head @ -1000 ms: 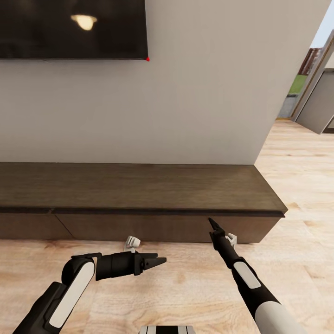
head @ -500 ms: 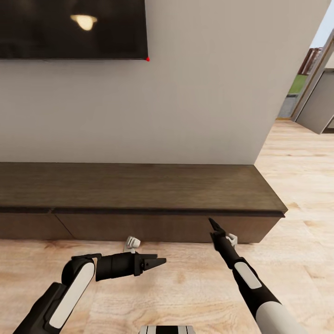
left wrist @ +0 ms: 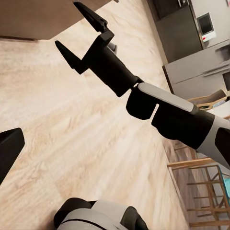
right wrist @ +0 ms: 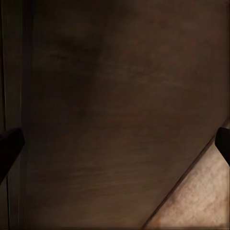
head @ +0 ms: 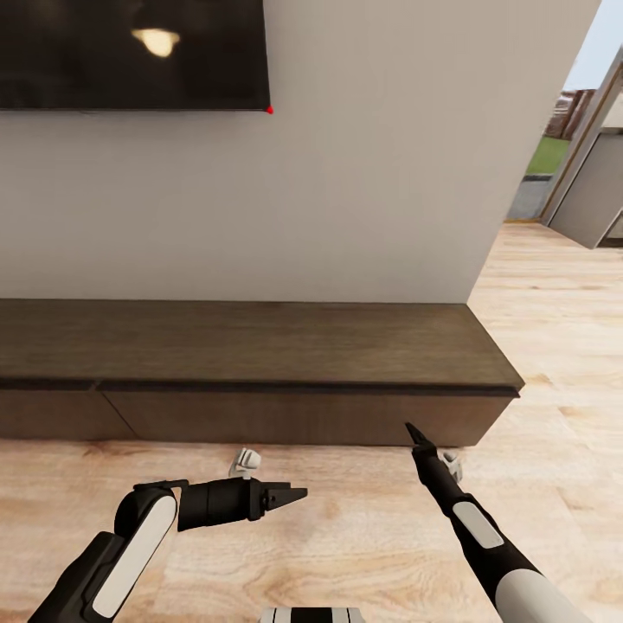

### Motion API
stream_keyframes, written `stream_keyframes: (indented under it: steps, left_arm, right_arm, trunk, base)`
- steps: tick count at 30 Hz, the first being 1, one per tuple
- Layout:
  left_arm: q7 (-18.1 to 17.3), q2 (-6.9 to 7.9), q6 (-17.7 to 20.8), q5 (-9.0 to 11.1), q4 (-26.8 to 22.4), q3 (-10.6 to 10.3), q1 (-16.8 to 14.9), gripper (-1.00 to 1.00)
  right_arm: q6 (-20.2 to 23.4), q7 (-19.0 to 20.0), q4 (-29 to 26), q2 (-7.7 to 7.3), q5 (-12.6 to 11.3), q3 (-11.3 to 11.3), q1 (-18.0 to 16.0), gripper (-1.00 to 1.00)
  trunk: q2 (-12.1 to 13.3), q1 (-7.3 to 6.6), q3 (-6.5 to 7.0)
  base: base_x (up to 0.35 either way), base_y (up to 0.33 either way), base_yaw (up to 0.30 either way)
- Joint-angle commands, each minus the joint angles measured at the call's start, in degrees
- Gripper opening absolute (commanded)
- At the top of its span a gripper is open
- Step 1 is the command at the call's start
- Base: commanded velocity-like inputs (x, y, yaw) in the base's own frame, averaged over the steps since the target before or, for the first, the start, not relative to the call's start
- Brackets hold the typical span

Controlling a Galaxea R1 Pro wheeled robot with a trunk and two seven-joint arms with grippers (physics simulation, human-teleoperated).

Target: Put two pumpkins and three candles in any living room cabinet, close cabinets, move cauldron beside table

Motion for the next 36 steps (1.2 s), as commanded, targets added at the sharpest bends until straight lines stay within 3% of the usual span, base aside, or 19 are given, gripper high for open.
stream_keyframes:
  steps: [1, 24, 32, 36]
  left_arm:
    - [0.0, 0.03, 0.27, 0.19, -0.02, -0.04, -0.03, 1.0]
    - [-0.89, -0.3, 0.35, 0.42, -1.64, -0.05, -0.77, 1.0]
    - [-2.82, -0.49, 0.48, 0.4, -3.91, 0.18, -1.29, 1.0]
    - [-2.77, -0.45, 0.54, 0.38, -4.11, 0.14, -1.34, 1.0]
  right_arm:
    - [0.56, 0.23, 0.03, -0.01, -0.59, -0.2, -0.02, 1.0]
    - [0.76, 1.0, -0.59, 0.54, -0.96, -0.25, -0.02, 1.0]
    - [0.98, 6.43, -0.71, 0.53, -1.19, -0.16, -0.02, 1.0]
    - [1.07, 7.34, -0.74, 0.73, -1.2, 0.01, -0.02, 1.0]
  trunk:
    - [-0.02, -0.01, -0.04]
    - [-0.02, -0.01, -0.04]
    - [-0.02, -0.01, -0.04]
    - [-0.02, -0.01, -0.04]
  base:
    - [-0.018, -0.012, 0.0]
    - [-0.002, -0.001, 0.0]
    - [0.0, 0.0, 0.0]
    - [0.0, 0.0, 0.0]
